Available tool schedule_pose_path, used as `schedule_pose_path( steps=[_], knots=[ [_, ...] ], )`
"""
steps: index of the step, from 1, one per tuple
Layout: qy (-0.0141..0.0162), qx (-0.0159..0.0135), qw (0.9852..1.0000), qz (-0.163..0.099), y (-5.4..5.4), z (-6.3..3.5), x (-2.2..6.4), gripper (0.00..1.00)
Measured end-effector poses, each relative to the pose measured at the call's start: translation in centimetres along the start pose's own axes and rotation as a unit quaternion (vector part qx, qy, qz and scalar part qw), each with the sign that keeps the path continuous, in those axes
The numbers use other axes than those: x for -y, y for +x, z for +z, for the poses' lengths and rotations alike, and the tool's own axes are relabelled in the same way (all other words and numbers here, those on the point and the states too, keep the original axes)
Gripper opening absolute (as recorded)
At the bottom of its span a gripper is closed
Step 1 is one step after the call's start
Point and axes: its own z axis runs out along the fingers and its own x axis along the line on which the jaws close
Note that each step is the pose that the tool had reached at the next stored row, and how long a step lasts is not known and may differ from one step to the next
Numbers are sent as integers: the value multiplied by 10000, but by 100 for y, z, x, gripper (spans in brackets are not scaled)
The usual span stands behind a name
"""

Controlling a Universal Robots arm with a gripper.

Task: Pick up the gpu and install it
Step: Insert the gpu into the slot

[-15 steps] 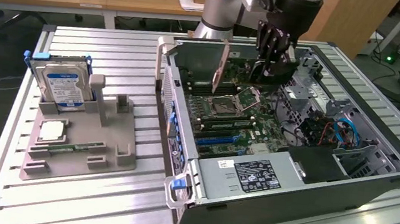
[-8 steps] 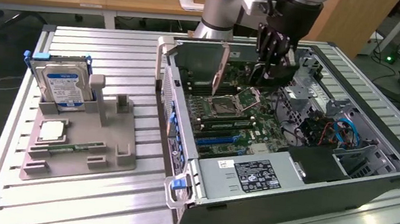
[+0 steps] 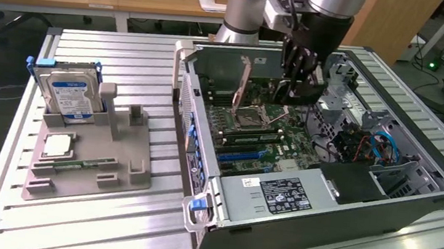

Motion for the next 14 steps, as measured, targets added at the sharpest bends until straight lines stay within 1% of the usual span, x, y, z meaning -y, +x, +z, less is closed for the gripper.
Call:
schedule_pose_path(
  steps=[2, 7, 12, 14],
  knots=[
    [1, 0, 10000, 1, 19, 36, -6, 28],
    [0, 0, 10000, 0, 27, 126, -120, 28],
    [0, -1, 10000, 1, 47, 215, -128, 28],
    [0, -1, 10000, -1, 50, 251, -157, 28]
  ],
)
